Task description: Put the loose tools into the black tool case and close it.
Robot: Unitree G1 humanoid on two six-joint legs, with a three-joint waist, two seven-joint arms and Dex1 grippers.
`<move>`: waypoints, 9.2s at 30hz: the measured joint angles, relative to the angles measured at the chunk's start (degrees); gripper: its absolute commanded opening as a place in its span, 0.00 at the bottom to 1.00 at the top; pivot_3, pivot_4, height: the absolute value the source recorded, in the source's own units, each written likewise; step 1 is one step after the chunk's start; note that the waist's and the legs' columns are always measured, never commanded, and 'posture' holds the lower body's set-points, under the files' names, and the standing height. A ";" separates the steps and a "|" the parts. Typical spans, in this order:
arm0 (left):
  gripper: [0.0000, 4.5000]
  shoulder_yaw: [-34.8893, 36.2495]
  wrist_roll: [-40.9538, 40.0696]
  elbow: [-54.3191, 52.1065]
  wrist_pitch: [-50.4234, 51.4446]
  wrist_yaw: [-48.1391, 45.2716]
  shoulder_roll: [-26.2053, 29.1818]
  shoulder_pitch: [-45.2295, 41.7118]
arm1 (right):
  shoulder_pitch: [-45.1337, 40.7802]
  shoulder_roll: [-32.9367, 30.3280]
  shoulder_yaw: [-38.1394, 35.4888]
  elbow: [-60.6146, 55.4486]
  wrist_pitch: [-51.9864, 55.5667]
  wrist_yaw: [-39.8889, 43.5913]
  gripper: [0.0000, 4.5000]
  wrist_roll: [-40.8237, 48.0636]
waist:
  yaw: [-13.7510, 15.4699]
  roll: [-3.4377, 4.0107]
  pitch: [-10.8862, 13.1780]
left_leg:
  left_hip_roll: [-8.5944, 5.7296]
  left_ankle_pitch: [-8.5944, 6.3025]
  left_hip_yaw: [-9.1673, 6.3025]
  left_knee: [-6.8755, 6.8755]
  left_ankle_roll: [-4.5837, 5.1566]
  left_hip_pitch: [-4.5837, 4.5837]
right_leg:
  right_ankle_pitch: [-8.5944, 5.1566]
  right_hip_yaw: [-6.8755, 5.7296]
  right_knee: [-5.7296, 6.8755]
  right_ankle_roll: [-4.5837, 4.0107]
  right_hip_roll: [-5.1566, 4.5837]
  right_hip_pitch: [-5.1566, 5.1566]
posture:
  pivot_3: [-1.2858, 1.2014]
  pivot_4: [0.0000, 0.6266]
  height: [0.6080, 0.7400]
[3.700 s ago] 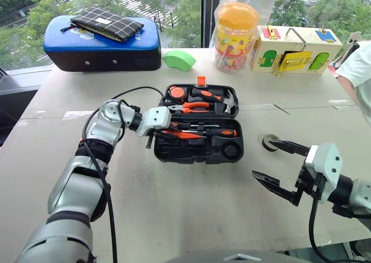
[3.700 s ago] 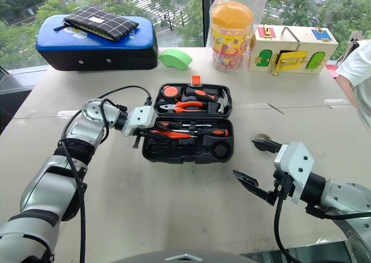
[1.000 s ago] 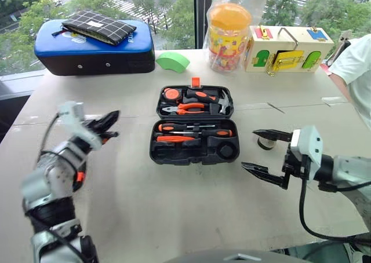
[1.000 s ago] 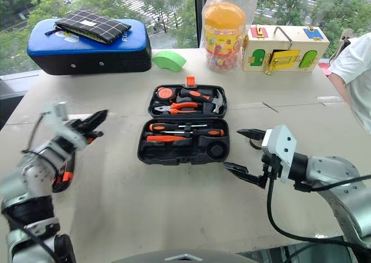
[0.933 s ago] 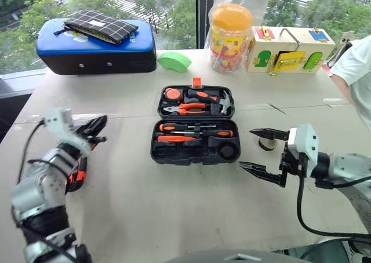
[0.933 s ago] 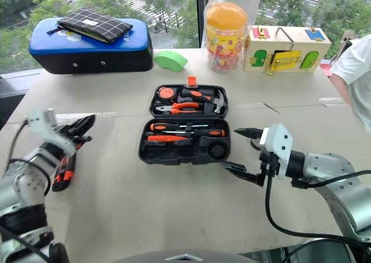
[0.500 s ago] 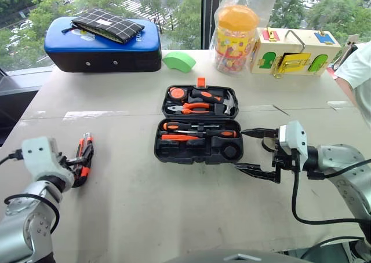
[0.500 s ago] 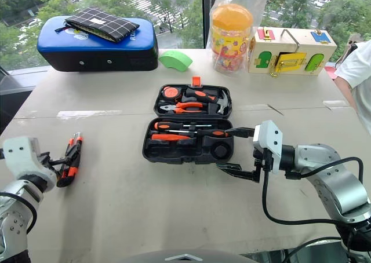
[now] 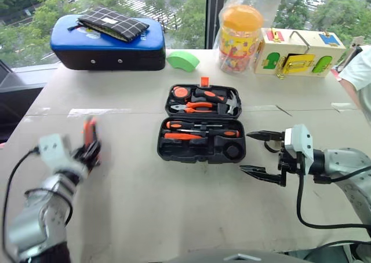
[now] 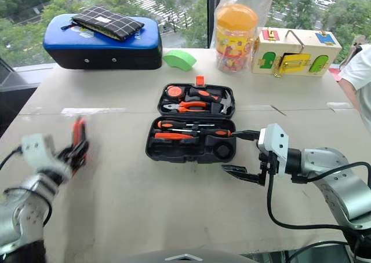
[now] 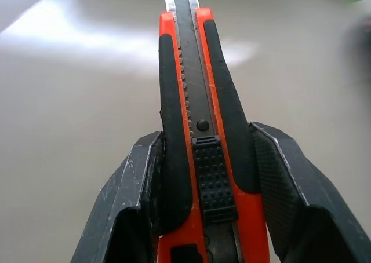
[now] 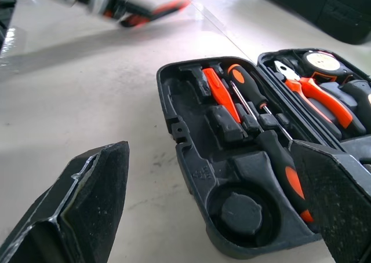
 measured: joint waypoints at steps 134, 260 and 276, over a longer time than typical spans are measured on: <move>1.00 9.58 -18.99 -17.93 -14.49 -48.73 16.64 34.47 | -32.44 7.08 26.38 9.73 35.15 -9.97 0.01 -11.79 | -2.99 0.44 0.06 | 0.13 -0.11 0.31 -0.30 0.20 0.08 | -0.10 0.33 -0.24 -0.17 -0.04 -0.12 | 0.52 0.24 1.00; 0.00 -15.13 5.89 28.90 7.65 -12.67 1.99 -23.61 | -52.93 26.53 1.93 71.70 25.77 -14.47 0.02 -15.96 | -5.16 -0.13 -0.18 | -0.20 0.47 0.44 -0.66 -0.16 0.22 | 0.37 0.10 0.82 -0.25 -0.12 -0.94 | 0.52 0.24 1.00; 0.00 -21.47 22.15 34.59 -48.09 -20.64 1.92 -20.86 | -34.17 20.54 1.31 41.38 8.21 -13.26 0.02 -17.50 | -4.94 -0.20 -0.09 | -0.16 0.40 0.40 -0.73 -0.03 0.00 | 0.38 -0.02 0.80 -0.25 -0.14 -1.06 | 0.52 0.24 1.00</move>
